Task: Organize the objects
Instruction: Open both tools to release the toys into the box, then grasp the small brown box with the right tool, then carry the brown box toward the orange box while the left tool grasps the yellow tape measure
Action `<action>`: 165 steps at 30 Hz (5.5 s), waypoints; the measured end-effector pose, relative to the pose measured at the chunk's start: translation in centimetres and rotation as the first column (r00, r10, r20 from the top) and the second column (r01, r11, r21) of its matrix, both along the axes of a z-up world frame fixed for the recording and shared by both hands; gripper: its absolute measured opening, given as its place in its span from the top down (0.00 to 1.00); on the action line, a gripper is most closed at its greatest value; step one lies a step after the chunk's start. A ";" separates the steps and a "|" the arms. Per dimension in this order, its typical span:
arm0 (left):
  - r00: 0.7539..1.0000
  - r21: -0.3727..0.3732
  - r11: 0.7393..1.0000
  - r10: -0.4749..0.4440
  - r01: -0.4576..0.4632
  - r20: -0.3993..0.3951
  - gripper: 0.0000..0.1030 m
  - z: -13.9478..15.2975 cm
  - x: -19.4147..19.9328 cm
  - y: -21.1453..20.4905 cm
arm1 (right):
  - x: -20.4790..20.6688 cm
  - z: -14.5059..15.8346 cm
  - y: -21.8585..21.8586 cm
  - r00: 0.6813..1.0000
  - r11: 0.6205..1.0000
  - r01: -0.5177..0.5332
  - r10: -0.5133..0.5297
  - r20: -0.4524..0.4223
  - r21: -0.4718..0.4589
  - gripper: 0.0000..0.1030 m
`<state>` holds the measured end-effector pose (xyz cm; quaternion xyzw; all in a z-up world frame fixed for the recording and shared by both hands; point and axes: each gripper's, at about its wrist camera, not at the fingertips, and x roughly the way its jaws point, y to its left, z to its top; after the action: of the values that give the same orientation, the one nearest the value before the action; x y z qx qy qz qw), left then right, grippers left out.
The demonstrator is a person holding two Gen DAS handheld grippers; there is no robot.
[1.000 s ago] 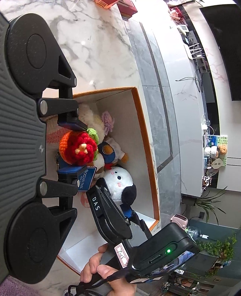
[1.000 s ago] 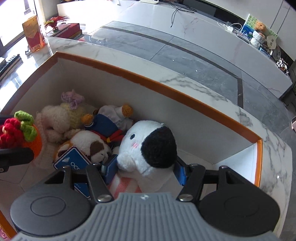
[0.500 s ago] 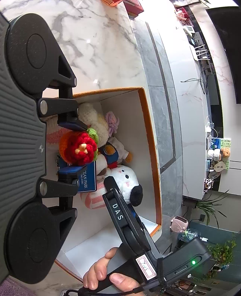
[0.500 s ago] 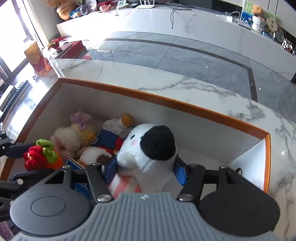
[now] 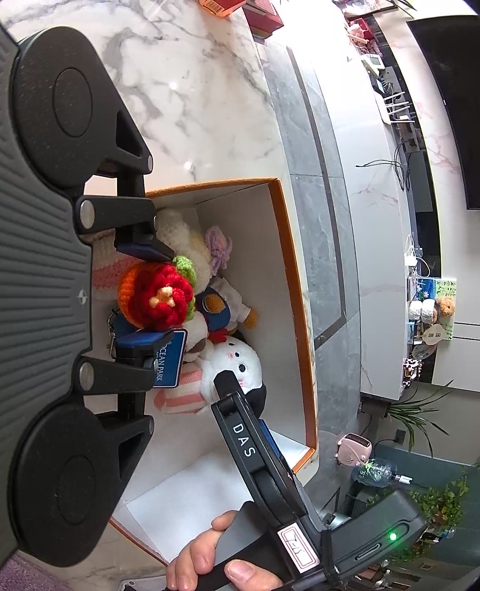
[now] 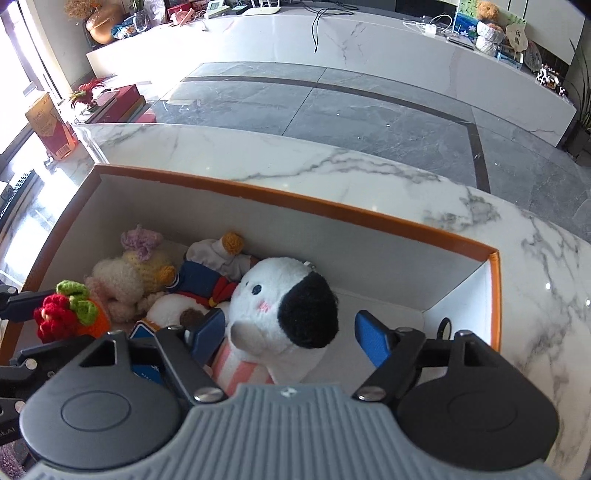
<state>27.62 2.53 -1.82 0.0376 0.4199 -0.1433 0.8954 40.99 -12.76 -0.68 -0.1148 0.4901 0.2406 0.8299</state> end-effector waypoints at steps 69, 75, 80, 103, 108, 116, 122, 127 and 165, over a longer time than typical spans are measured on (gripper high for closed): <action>0.982 -0.057 0.993 0.093 -0.103 -0.164 0.45 -0.1 -22.2 2.2 | -30.3 -3.5 -7.4 0.922 0.943 0.217 -0.113 -0.371 0.253 0.36; 0.980 -0.062 0.992 0.098 -0.111 -0.172 0.45 -0.7 -24.1 2.1 | -31.2 -5.9 -6.8 0.876 0.939 0.266 -0.141 -0.461 0.218 0.24; 0.983 -0.039 0.994 0.091 -0.098 -0.163 0.45 -0.9 -24.6 1.2 | -30.8 -6.4 -5.9 0.862 0.951 0.260 -0.151 -0.484 0.168 0.20; 0.982 -0.013 0.992 0.123 -0.126 -0.141 0.45 -0.4 -25.1 0.9 | -30.7 -8.5 -5.1 0.834 0.950 0.266 -0.141 -0.533 0.165 0.37; 0.985 -0.018 0.992 0.120 -0.123 -0.124 0.45 -0.1 -24.8 0.6 | -31.5 -6.8 -5.4 0.866 0.952 0.244 -0.129 -0.483 0.183 0.37; 0.991 -0.070 0.991 0.106 -0.112 -0.086 0.45 0.8 -23.3 -0.2 | -31.6 -1.9 -6.7 0.937 0.951 0.210 -0.130 -0.325 0.225 0.37; 0.994 -0.092 0.992 0.084 -0.089 -0.063 0.45 0.8 -21.6 -1.6 | -30.2 1.5 -9.0 0.965 0.950 0.228 -0.192 -0.179 0.212 0.37; 0.997 -0.101 0.993 0.060 -0.065 -0.051 0.44 0.3 -19.8 -2.9 | -28.1 1.7 -11.1 0.959 0.948 0.274 -0.258 -0.114 0.163 0.37; 0.983 -0.069 0.996 0.036 -0.049 -0.179 0.20 -8.3 -9.1 -10.9 | -21.1 -4.0 -15.1 0.925 0.922 0.380 -0.380 -0.010 0.076 0.38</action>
<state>18.57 -8.35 -10.10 -0.0171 0.4932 -0.1420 0.8581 19.85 -27.86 -4.73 0.0135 0.4914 0.0934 0.8658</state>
